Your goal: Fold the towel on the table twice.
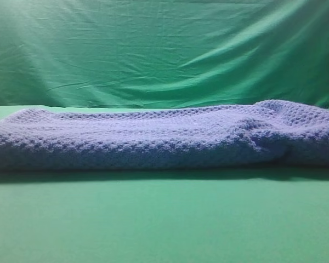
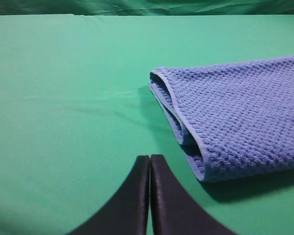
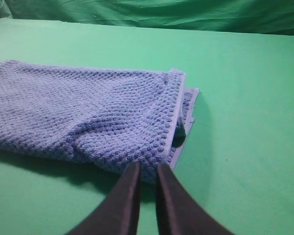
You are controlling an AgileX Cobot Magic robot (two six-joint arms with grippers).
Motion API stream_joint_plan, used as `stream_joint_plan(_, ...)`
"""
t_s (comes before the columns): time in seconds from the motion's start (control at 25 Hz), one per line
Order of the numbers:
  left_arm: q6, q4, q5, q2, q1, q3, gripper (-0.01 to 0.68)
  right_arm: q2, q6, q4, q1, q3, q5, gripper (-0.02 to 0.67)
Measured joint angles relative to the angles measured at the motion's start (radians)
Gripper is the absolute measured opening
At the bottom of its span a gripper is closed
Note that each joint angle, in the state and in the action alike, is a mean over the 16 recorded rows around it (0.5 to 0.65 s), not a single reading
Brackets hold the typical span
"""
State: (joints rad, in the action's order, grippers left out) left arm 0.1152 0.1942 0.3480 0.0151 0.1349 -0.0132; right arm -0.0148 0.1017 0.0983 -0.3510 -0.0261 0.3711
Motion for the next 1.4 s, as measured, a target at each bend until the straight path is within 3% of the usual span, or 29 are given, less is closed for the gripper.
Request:
stream_joint_plan(0.68,-0.001,0.000,-0.001,0.000,0.000,0.000,0.000,0.000,-0.026,0.021,0.263,0.000,0.004,0.049)
stream_joint_plan(1.4,-0.002,0.000,-0.001,0.000,0.000,0.000,0.000,0.000,-0.041,0.027,0.284,0.000,0.006,0.049)
